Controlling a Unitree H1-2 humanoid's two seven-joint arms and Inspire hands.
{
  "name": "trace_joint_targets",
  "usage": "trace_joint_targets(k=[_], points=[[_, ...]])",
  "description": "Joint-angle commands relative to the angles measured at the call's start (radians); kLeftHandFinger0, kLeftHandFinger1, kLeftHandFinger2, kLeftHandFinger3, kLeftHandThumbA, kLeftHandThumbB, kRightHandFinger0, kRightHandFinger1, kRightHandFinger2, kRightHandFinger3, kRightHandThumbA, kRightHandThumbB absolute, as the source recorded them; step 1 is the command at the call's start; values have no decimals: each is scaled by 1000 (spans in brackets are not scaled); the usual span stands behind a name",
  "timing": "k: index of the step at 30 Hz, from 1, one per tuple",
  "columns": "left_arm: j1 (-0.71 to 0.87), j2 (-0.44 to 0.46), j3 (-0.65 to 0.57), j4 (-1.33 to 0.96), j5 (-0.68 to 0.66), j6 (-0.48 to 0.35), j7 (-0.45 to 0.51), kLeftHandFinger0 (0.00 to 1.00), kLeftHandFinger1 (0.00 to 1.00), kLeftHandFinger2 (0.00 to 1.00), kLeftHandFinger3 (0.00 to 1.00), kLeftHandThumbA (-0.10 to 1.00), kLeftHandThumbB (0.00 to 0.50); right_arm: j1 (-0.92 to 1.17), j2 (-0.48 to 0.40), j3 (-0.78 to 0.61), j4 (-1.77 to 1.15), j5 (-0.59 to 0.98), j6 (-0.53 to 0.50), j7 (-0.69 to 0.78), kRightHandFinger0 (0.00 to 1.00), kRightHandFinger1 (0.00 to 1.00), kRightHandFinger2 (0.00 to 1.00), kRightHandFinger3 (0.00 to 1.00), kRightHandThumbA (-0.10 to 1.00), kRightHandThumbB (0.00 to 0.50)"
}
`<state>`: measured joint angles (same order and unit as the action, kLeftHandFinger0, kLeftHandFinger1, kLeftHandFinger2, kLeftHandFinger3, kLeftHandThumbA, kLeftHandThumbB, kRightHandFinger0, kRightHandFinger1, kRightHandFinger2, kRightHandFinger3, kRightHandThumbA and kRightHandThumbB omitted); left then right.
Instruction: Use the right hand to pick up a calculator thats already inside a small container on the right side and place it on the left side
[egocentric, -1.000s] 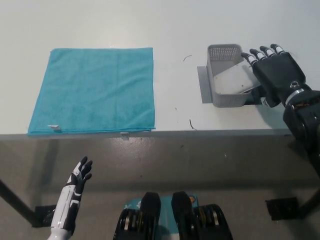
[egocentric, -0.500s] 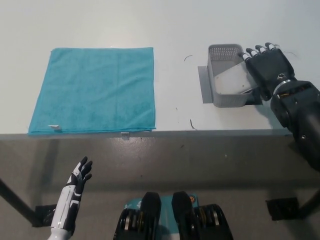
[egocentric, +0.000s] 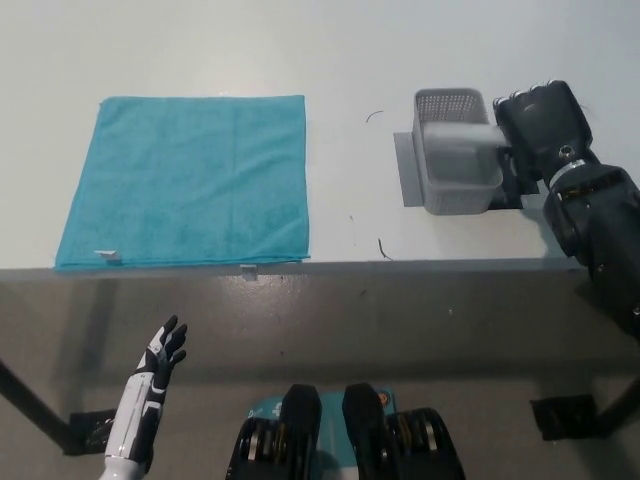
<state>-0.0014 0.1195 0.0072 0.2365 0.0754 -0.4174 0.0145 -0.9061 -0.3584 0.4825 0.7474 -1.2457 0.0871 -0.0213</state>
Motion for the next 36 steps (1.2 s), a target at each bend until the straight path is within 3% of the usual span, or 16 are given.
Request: trace_joint_targets(k=[1,4,5,7,9,11,14,16,17,19,22,25,31,32,33,36], points=[[-13,19,11,-26,1,-51,1,1000,1000,1000,1000,1000,0,-87,-12,7,86,36,-105,-436,0,3,283,290,-100,327],[-17,20,12,-26,6,-48,4,1000,1000,1000,1000,1000,0,-94,-8,4,98,48,-123,-466,0,0,282,251,-100,326],[-17,19,12,-24,7,-51,5,1000,1000,1000,1000,1000,0,-90,-8,-6,85,61,-127,-460,0,30,353,174,-100,311],[-19,19,12,-27,4,-49,4,1000,1000,1000,1000,1000,0,-91,-9,-10,85,68,-142,-494,0,99,472,123,-100,305],[-23,20,14,-22,3,-51,5,1000,1000,1000,1000,1000,0,-92,-9,-21,82,81,-151,-507,0,195,602,157,-100,283],[-24,22,12,-20,3,-52,4,1000,1000,1000,1000,1000,0,-94,-13,-20,69,72,-133,-507,0,313,737,321,-100,261],[-27,21,13,-20,7,-52,6,1000,1000,1000,1000,1000,0,-101,-16,-45,37,100,-146,-507,0,278,719,588,-100,250],[-30,20,14,-19,5,-51,6,1000,1000,1000,1000,1000,0,-102,-18,-59,6,112,-149,-500,0,264,708,625,-100,264],[-37,21,15,-17,6,-51,7,1000,1000,1000,1000,1000,0,-111,-21,-70,-26,120,-143,-471,0,291,752,686,-100,264],[-48,20,19,-15,-3,-49,7,1000,1000,1000,1000,1000,0,-133,-23,-75,-50,114,-127,-454,0,320,792,719,-100,238],[-49,20,23,-14,3,-47,12,1000,1000,1000,1000,1000,0,-156,-21,-80,-76,107,-125,-474,0,304,771,700,-100,273],[-45,16,24,-20,-13,-40,4,1000,1000,1000,1000,1000,0,-173,-25,-76,-109,91,-105,-452,0,301,774,712,-100,218],[-46,17,27,-17,-7,-51,5,1000,1000,1000,1000,1000,0,-205,-10,-83,-152,122,-137,-455,0,318,778,706,-100,189],[-46,17,28,-17,-7,-51,5,1000,1000,1000,1000,1000,0,-207,-8,-82,-152,124,-141,-459,0,350,814,740,-100,173],[-45,17,28,-18,2,-49,8,1000,1000,1000,1000,1000,0,-217,0,-75,-166,116,-129,-438,0,339,780,700,-100,215],[-47,14,30,-13,-5,-52,6,1000,1000,1000,1000,1000,0,-236,26,-67,-179,121,-115,-391,0,261,722,634,-100,240]])
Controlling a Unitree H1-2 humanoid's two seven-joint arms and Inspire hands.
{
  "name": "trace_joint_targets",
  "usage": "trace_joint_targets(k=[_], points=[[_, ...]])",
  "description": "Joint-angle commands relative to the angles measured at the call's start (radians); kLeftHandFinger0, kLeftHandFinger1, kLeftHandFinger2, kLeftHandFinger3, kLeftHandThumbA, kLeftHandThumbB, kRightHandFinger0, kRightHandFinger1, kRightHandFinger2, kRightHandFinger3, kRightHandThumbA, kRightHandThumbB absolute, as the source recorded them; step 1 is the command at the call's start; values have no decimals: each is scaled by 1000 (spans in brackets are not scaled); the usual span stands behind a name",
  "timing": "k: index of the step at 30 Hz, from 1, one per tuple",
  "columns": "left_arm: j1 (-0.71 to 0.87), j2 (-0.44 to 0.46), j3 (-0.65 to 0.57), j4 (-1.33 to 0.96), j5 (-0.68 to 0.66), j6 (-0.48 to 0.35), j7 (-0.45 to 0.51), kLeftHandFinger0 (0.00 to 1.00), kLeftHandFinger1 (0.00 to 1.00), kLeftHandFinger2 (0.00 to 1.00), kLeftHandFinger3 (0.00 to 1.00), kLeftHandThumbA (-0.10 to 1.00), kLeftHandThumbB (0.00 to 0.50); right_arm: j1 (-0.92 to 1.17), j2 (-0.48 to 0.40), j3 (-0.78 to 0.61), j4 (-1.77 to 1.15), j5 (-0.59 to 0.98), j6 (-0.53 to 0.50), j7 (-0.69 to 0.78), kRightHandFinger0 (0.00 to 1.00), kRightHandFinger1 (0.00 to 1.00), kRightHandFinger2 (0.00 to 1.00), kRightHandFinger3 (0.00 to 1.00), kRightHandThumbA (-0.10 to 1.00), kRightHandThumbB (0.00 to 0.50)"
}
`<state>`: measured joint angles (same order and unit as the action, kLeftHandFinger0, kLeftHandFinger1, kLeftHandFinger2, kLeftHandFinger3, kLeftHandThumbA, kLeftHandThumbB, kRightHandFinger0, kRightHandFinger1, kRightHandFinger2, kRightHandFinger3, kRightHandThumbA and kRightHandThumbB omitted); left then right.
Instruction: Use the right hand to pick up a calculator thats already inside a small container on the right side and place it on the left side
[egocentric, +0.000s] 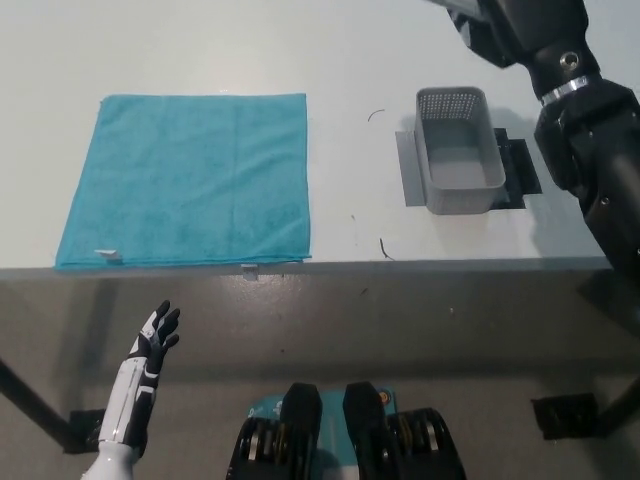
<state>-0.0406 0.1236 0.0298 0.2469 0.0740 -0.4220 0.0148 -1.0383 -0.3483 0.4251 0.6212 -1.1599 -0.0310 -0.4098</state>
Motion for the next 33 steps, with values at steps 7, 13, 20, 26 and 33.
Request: trace_joint_targets(k=[7,13,20,26,33], points=[[-8,8,10,-29,-4,-45,3,1000,1000,1000,1000,1000,0,-158,101,14,30,46,-6,-15,0,348,789,789,-100,269],[-2,7,9,-26,-7,-44,-1,1000,1000,1000,1000,1000,0,-230,215,73,193,37,-16,-73,0,160,599,399,-100,279],[1,6,8,-32,6,-45,5,1000,1000,1000,1000,1000,0,-304,372,85,377,101,-42,-118,0,138,641,455,-100,279],[-6,10,7,-25,18,-48,10,1000,1000,1000,1000,1000,0,-371,487,67,568,162,-62,-195,0,42,583,580,-100,281],[-1,11,10,-29,15,-47,6,1000,1000,1000,1000,1000,0,-423,571,74,713,217,-52,-123,0,2,363,326,-100,312]])
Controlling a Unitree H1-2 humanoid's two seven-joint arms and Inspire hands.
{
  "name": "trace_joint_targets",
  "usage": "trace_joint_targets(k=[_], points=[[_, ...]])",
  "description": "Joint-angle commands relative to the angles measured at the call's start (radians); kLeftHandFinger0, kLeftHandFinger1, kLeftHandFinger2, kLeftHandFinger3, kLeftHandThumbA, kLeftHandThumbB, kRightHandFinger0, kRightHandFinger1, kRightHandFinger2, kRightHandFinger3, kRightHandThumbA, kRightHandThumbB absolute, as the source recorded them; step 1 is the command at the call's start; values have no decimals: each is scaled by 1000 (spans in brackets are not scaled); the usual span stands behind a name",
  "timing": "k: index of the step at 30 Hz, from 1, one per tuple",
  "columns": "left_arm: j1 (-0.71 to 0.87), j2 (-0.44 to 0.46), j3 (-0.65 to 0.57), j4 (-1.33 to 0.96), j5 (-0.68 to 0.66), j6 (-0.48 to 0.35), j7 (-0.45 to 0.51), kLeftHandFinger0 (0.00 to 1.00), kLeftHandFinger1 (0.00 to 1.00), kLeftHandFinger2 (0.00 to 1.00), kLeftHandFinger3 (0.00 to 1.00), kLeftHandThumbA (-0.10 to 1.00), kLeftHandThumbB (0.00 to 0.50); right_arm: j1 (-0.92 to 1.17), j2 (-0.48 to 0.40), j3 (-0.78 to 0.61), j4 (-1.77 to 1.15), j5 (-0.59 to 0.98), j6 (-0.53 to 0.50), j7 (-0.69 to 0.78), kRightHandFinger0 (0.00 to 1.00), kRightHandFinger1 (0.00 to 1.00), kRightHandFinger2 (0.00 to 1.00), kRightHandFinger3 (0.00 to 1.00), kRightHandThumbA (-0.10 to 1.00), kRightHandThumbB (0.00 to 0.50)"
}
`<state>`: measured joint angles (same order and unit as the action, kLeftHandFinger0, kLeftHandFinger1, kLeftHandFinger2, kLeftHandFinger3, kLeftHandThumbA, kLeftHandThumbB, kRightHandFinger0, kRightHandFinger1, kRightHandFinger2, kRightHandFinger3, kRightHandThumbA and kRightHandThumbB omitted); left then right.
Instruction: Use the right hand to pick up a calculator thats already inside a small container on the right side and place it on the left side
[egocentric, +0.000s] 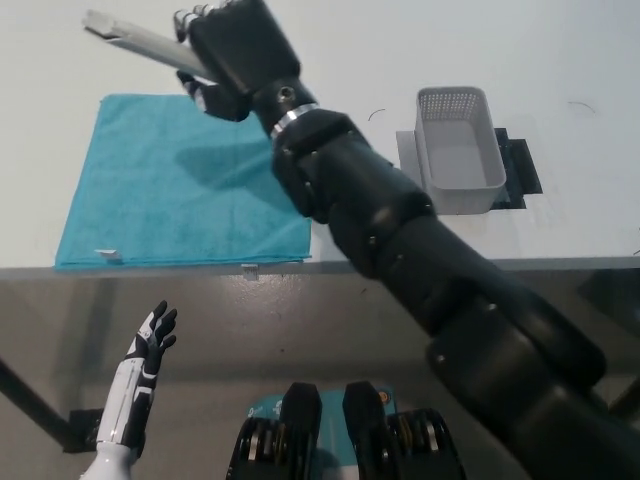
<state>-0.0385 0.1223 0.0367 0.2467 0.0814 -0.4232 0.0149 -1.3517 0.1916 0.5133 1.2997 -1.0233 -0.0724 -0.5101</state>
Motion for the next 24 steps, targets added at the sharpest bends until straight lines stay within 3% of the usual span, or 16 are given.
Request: trace_joint_targets(k=[1,6,14,18,19,22,23,24], points=[[-3,13,3,-28,9,-46,7,1000,1000,1000,1000,1000,0,-110,40,-17,47,91,-16,-27,0,0,301,317,-100,332],[-6,14,5,-34,14,-47,11,1000,1000,1000,1000,1000,0,-116,67,-3,91,106,-3,-25,0,0,240,360,-100,321],[2,10,7,-37,23,-47,13,1000,1000,1000,1000,1000,0,-97,105,-4,131,156,48,65,0,1,209,475,-100,347],[3,6,6,-39,22,-45,11,1000,1000,1000,1000,1000,0,-76,117,-8,141,182,72,111,0,0,108,497,-100,338],[6,7,6,-41,31,-46,14,1000,1000,1000,1000,1000,0,-68,120,-5,143,187,75,127,65,111,228,526,-100,333],[17,8,2,-44,34,-47,15,1000,1000,1000,1000,1000,0,-43,126,4,148,197,91,158,94,174,341,595,-100,307],[23,8,0,-46,44,-47,18,1000,1000,1000,1000,1000,0,-34,127,7,149,196,97,161,172,257,438,599,-100,311],[28,8,-2,-48,48,-47,20,1000,1000,1000,1000,1000,0,-23,125,16,150,193,100,167,183,261,447,609,-100,322]])
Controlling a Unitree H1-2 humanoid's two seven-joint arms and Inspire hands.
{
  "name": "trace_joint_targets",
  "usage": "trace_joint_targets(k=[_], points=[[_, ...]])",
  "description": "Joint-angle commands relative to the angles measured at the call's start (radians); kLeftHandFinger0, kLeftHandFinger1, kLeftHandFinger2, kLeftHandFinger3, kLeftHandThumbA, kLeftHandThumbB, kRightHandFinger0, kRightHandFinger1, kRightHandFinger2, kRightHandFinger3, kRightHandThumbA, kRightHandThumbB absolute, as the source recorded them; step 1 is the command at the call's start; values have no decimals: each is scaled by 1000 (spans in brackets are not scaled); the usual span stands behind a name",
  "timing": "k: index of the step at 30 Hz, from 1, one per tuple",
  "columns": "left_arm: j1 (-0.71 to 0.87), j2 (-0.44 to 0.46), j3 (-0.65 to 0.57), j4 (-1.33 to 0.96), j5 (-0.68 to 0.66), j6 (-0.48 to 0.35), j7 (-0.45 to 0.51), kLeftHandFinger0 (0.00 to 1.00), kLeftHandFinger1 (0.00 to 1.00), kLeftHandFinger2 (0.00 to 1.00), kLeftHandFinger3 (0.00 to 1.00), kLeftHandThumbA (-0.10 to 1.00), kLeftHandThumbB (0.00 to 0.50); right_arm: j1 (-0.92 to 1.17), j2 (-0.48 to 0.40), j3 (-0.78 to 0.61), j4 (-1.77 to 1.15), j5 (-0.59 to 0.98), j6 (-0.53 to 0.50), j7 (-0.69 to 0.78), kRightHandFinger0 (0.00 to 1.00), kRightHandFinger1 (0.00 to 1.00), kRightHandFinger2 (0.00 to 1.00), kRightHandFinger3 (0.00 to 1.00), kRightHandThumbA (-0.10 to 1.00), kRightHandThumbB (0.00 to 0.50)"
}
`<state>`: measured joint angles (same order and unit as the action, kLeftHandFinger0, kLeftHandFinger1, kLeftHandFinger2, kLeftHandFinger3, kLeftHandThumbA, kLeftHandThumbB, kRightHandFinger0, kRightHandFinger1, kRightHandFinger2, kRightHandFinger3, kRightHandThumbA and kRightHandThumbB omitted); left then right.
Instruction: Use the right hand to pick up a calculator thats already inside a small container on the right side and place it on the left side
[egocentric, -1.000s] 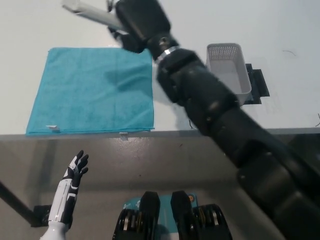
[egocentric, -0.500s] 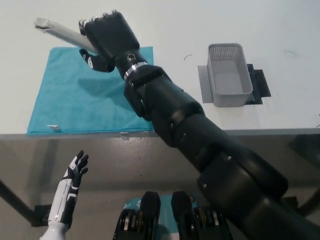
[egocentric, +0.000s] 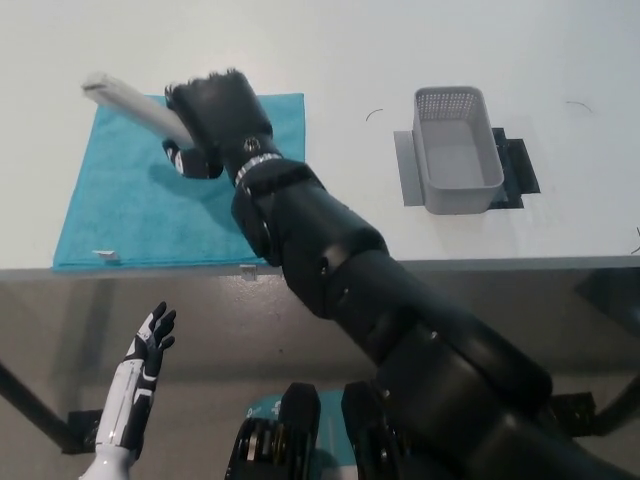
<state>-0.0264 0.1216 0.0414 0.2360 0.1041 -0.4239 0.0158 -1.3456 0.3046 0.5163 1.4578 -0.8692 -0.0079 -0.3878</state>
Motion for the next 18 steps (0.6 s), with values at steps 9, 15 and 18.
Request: trace_joint_targets(k=[9,15,18], points=[[38,6,-6,-37,20,-39,9,1000,1000,1000,1000,1000,45,36,-16,60,-7,34,49,48,74,166,373,640,-100,334],[43,4,-6,-24,3,-46,4,1000,1000,1000,1000,1000,35,44,-41,77,-6,38,45,44,46,138,302,573,-100,321],[45,5,-9,-21,1,-46,4,1000,1000,1000,1000,1000,33,43,-54,86,-6,38,44,33,1,43,217,540,-100,312]])
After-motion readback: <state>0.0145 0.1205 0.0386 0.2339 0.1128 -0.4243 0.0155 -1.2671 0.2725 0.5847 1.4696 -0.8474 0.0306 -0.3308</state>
